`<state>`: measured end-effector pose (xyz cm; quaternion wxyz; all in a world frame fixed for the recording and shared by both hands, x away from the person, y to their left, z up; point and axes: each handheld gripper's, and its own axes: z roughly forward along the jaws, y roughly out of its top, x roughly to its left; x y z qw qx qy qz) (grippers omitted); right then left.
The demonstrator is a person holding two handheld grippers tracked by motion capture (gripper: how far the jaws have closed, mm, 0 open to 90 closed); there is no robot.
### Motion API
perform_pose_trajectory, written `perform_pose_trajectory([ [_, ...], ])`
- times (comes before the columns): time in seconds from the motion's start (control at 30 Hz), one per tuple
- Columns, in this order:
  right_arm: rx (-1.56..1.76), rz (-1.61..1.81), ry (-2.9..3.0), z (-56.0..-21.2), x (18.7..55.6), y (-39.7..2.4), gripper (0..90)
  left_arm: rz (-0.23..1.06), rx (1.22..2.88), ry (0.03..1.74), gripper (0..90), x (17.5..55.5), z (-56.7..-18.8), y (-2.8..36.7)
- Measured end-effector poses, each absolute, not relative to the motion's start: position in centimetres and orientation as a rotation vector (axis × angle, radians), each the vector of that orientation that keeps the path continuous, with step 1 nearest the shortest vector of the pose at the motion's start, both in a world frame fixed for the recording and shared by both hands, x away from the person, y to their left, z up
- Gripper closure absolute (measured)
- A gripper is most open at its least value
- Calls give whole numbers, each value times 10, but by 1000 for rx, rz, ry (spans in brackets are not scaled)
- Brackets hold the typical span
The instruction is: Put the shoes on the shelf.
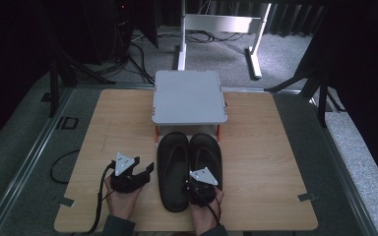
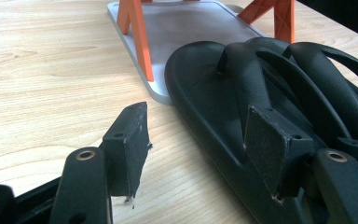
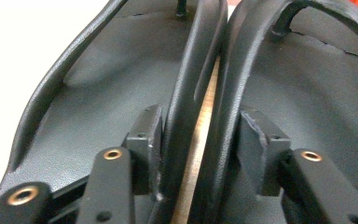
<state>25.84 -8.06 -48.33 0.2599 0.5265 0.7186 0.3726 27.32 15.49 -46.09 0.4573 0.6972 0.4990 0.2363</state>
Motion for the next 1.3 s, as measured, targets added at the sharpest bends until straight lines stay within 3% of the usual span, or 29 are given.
perform_pose_trajectory([
  [0.1, 1424, 1007, 1934, -484, 258, -79, 568, 583, 1718, 1230, 404, 273, -461, 155],
  [0.17, 1417, 997, 1925, -485, 257, -78, 638, 583, 1714, 1230, 404, 273, -461, 155],
  [0.47, 1424, 1013, 1926, -486, 259, -77, 740, 584, 1723, 1227, 404, 273, -461, 154],
  [1.3, 1454, 1072, 1878, -487, 278, -87, 767, 595, 1723, 1235, 407, 273, -462, 157],
])
